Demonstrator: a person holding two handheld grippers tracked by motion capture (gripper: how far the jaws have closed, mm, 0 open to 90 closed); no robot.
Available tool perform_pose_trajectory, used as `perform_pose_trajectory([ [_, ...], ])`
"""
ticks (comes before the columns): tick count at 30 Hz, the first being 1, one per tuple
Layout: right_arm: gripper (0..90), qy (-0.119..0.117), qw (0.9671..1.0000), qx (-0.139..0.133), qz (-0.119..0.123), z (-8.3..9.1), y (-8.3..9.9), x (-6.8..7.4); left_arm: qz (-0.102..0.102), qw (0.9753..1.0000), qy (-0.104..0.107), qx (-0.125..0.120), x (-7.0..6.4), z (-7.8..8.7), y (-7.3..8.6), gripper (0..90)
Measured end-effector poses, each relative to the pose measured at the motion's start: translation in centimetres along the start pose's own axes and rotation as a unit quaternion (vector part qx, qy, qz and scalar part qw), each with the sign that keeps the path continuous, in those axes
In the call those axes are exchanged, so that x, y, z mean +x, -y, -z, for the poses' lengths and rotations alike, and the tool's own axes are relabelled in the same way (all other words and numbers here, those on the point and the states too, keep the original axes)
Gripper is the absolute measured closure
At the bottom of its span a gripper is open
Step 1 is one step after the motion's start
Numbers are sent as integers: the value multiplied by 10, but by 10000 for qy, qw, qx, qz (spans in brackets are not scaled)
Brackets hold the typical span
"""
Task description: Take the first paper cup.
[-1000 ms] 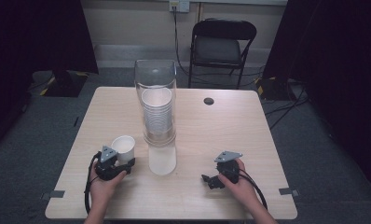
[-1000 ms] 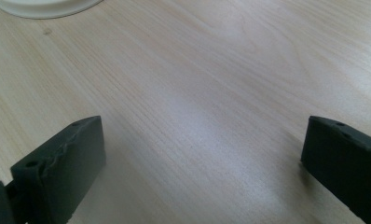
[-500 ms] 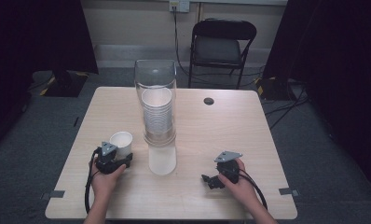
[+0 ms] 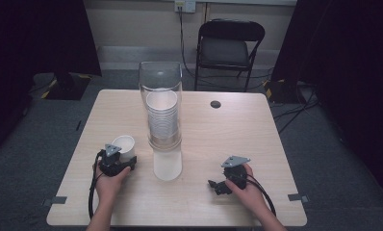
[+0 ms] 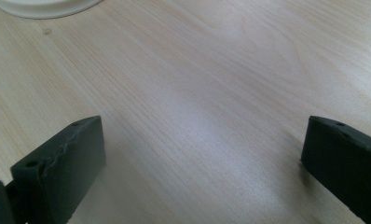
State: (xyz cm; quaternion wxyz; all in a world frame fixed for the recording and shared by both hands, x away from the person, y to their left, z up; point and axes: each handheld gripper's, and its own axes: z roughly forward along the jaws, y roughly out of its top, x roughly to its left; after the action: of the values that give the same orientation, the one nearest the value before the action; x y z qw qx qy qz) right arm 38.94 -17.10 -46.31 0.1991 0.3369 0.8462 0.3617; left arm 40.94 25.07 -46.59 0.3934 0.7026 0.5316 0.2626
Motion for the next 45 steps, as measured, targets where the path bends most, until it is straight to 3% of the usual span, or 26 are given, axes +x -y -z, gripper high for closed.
perform_pose_trajectory([
  [3,0,-2,10000,1,-3,0,0,0,-152,9999,-59,48,-1,-1,0,333],
  [10,0,-1,10000,0,-1,0,0,0,-188,9998,21,104,0,-1,0,321],
  [24,0,1,10000,-1,-2,0,0,0,-381,9989,-23,279,1,8,7,176],
  [34,0,7,10000,-1,-11,0,0,0,-597,9975,277,245,10,29,25,152],
  [40,0,41,10000,-2,-31,0,0,1,-865,9946,492,304,13,40,34,151],
  [45,0,52,10000,6,-54,1,1,1,-916,9935,623,277,10,44,37,146],
])
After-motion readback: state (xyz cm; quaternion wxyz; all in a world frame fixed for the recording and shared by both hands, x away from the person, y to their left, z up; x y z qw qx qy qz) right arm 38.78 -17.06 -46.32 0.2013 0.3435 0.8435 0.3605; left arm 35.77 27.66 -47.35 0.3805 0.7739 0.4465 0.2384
